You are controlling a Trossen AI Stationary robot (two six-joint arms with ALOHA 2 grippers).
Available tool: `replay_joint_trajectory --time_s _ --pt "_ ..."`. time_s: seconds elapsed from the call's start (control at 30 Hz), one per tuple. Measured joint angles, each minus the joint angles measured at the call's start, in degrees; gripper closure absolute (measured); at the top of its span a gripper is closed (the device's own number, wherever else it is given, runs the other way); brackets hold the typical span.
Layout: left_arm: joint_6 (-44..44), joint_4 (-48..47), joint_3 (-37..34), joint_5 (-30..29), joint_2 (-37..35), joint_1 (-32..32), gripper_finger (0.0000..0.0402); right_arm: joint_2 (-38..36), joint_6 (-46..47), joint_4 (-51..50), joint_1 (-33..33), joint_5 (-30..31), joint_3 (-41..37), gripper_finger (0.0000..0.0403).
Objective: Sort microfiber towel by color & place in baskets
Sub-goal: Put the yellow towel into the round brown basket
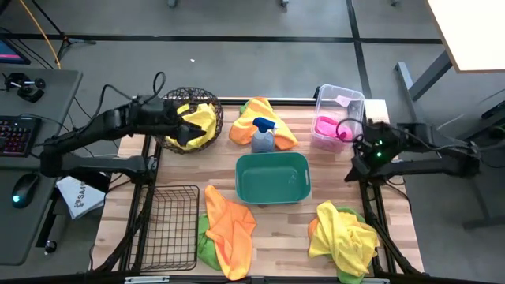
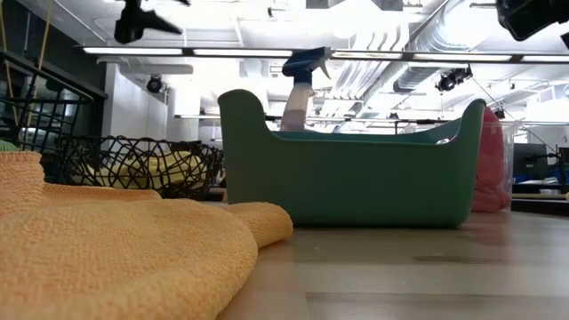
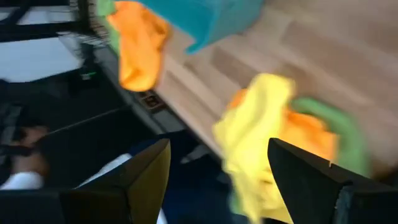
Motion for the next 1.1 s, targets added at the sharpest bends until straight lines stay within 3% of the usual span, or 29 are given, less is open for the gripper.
replay_joint_trajectory --time_s 0.1,0.2,0.33,0.5,0.63,0.93,1.03,1.1 --pt "-1.46 5.56 -2.84 -0.63 -1.37 -3.21 0.0183 1.98 8.6 11.13 10.03 2.88 -3.7 0.0137" --pt "-3.15 7.69 -4.72 -0.78 -1.71 -5.08 0.0183 8.4 13.18 19.29 20.06 4.87 -5.25 0.0137" --pt "-3.63 8.22 -5.85 -0.8 -1.85 -6.42 0.0183 18.88 16.05 18.46 32.05 6.59 -4.04 0.0137" --pt "-2.3 9.14 -5.98 -0.81 -1.87 -6.63 0.0183 27.34 28.71 14.8 42.06 15.28 -2.59 0.0137" --pt "-1.68 11.93 -5.98 0.35 -1.87 -6.63 0.0183 33.05 37.26 19.62 46.62 16.81 -2.47 0.0137" --pt "-0.25 13.96 -5.98 3.25 -1.87 -6.63 0.0183 45.09 42.85 25.2 49.44 16.04 -1.52 0.014" --pt "-0.23 13.96 -5.98 3.33 -1.87 -6.63 0.0183 48.93 39.32 22.82 49.42 15.1 1.46 0.0174" --pt "-0.18 14.18 -5.98 3.33 -1.87 -6.62 0.0183 51.39 36.19 18.93 49.44 14.81 4.41 0.0235"
